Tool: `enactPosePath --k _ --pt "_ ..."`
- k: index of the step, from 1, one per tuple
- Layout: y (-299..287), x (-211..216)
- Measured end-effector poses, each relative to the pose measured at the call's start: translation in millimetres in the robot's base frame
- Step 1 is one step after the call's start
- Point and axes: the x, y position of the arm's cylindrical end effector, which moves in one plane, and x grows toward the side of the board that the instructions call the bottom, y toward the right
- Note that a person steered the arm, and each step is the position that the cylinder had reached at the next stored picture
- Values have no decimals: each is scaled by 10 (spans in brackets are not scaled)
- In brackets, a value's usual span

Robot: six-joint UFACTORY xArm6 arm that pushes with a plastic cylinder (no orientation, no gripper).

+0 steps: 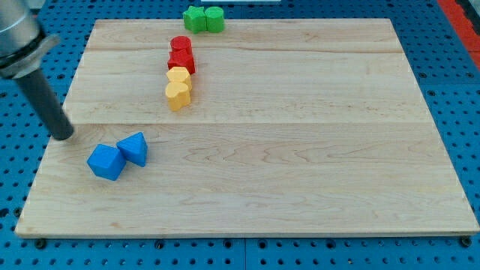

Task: Take the blue triangle away from the blue cube

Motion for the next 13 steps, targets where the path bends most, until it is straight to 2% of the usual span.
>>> enactPosePath --k 1,2,4,5,6,8,9,11,12,13 --pt "90 336" --pt "719 342" --pt "2320 -36" --pt "2797 -110" --pt "2485 -104" --pt "1379 -118" --pt "1504 -322" --pt "2761 -636" --pt "2771 -637" --pt "2190 -636"
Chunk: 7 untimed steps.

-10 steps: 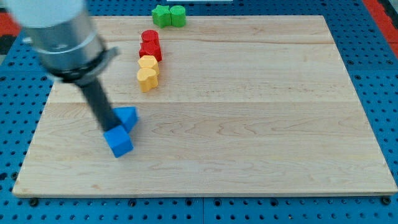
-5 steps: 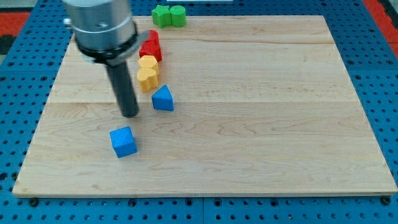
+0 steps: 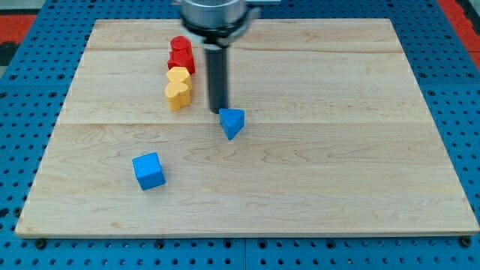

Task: Take the blue triangle away from the blue cube

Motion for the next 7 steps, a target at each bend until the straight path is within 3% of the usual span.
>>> enactPosePath --k 1,2,3,4,6,7 --pt "-425 103" --pt "-153 322" --pt "533 373" --pt "1055 248" --pt "1212 684" --pt "1431 529"
